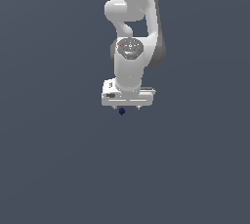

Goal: Pick up the object and move it to a goal position.

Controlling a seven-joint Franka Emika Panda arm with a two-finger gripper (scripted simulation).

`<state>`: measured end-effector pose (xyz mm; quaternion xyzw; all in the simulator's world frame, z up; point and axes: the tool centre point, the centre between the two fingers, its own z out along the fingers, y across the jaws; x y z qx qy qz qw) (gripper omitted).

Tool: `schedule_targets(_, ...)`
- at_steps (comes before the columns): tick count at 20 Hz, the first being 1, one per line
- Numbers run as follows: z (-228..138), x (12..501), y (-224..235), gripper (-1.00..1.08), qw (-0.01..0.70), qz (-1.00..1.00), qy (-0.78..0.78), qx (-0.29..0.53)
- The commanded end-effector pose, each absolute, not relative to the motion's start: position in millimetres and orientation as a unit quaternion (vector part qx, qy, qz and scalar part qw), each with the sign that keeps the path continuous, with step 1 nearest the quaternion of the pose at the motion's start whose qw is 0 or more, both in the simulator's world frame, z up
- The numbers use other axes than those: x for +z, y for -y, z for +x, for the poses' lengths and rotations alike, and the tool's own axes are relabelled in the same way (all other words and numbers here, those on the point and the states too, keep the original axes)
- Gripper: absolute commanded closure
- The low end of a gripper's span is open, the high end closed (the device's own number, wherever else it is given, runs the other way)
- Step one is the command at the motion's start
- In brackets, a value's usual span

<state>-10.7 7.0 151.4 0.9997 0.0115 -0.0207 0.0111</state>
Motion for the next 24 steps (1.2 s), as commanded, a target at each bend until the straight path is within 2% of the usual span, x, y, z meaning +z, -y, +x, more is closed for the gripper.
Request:
schedule_targets(1,-10.7,151.4,-7.0,-0.92,0.011,1.0,-0.012,-0.021)
schedule_targets(10,1.9,165.3,16.0,-0.92,0.013,1.0,-0.009,0.0)
schedule_targets(24,-3.3,156.5,14.6,-0.92,0.01,1.0,0.024,0.0)
